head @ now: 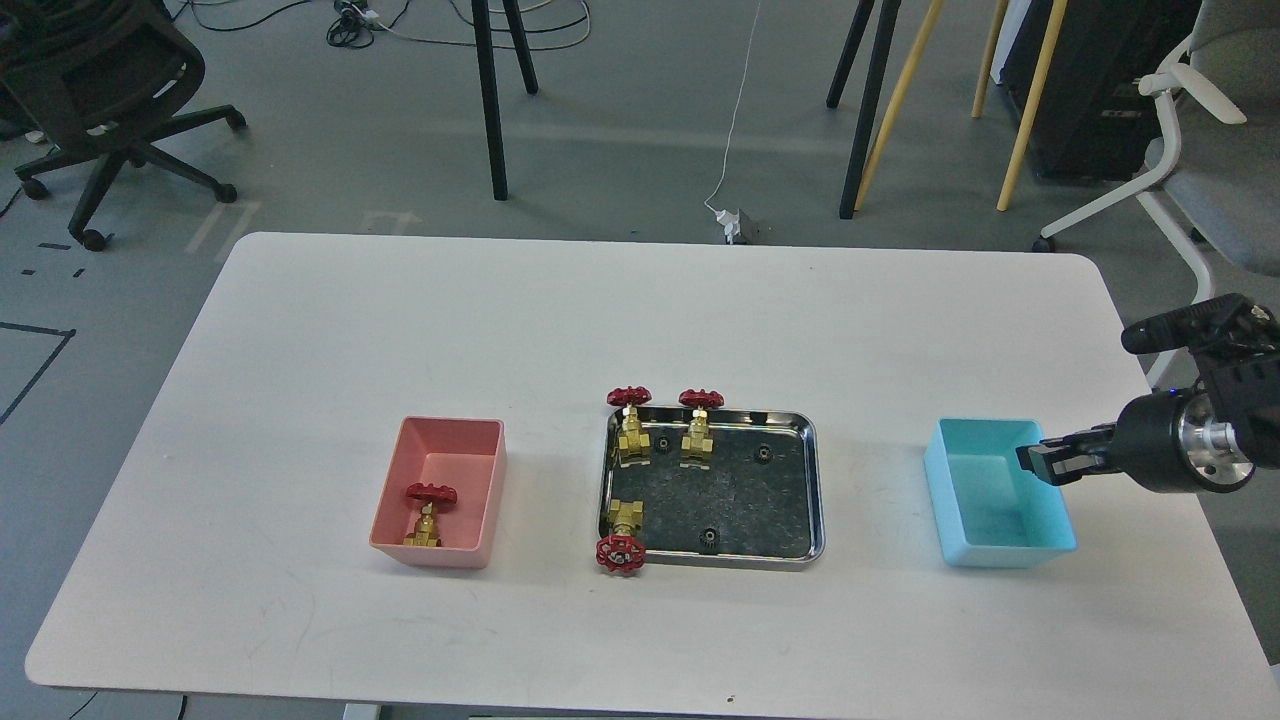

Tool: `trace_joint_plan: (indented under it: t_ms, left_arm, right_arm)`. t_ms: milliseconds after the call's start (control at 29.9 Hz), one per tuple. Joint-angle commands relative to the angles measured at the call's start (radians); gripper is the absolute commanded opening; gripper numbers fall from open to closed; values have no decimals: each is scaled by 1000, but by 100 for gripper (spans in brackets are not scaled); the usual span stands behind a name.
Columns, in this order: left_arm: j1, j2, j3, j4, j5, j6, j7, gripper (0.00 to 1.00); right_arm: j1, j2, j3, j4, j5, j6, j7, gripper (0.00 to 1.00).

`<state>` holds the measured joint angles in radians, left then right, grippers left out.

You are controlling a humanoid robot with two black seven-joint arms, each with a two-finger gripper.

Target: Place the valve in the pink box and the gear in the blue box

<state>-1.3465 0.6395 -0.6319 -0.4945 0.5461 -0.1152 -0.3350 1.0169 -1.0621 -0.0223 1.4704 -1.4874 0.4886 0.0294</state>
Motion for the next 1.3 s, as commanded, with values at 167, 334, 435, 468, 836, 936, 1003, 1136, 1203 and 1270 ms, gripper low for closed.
trace_joint_plan:
  t_ms: [167,334,435,468,836,936,1003,1136,1203,1270]
  left_arm:
    - [-11,0,0,-1,0,-1,2,98]
    - [-8,0,0,-1,0,-1,1,98]
    - [-6,0,0,-1,0,-1,-1,98]
    - [-6,-1,1,-1,0,-1,-1,98]
    - [-3,-24,27,-7,2,-11,11,98]
    - [-6,-53,95,-9,0,-15,27,98]
    - [-8,-79,126,-10,0,-29,47,98]
    - [0,-147,150,-12,2,-107,57,98]
    - [3,-181,164,-13,3,-138,51,98]
    - [9,-199,185,-13,3,-146,42,98]
  right_arm:
    - [-14,94,-1,-102,-2,0,-2,23]
    - [-26,108,7,-102,-2,0,-3,53]
    - [-29,111,7,-101,2,0,-5,64]
    - [-29,113,10,-99,3,0,-5,66]
    - [-31,171,289,-114,143,0,-11,75]
    - [-31,234,428,-228,235,0,-14,76]
    - [-32,289,513,-313,298,0,-14,78]
    - [-31,421,654,-491,453,0,-19,78]
    - [-29,476,718,-542,515,0,-34,78]
    - [-26,513,755,-591,565,0,-61,78]
